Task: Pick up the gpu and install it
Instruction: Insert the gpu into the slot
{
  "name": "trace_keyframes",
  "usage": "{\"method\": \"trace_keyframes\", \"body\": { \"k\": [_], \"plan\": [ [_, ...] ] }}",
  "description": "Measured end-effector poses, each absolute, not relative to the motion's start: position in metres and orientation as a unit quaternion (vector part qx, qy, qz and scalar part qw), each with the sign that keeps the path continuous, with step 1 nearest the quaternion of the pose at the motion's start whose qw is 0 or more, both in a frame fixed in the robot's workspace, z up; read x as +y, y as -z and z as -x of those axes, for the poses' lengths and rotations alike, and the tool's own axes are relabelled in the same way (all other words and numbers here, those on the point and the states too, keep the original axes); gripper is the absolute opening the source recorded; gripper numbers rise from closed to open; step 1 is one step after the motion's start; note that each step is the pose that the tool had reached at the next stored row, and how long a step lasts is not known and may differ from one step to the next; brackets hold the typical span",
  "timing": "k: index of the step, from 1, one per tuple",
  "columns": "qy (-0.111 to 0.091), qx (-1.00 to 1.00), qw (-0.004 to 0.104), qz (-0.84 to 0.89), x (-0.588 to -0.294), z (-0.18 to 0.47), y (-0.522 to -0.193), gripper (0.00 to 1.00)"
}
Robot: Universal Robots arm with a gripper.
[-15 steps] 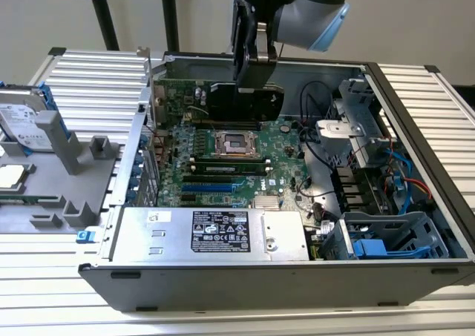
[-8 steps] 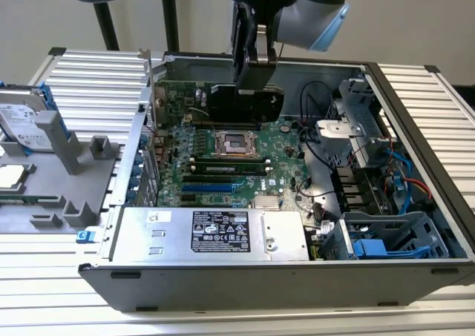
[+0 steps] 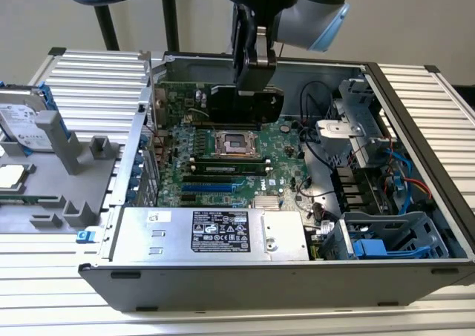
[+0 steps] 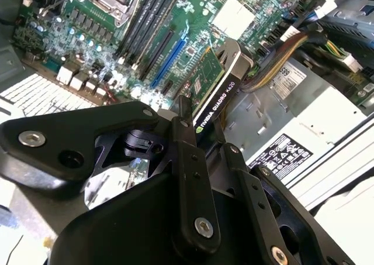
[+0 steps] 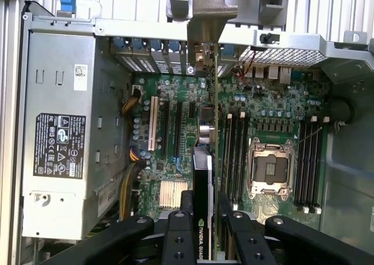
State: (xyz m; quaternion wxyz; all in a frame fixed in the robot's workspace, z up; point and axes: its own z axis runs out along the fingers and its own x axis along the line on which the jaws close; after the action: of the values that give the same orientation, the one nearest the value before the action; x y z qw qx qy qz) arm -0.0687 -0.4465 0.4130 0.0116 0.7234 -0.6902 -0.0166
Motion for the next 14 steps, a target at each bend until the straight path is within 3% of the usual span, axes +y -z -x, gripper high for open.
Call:
{"method": "trace_keyframes", "body": {
  "k": [14],
  "plan": [
    [0.017,-0.69,0.011,-0.723,-0.4465,0.0686,-0.4116,0.0]
  ]
}}
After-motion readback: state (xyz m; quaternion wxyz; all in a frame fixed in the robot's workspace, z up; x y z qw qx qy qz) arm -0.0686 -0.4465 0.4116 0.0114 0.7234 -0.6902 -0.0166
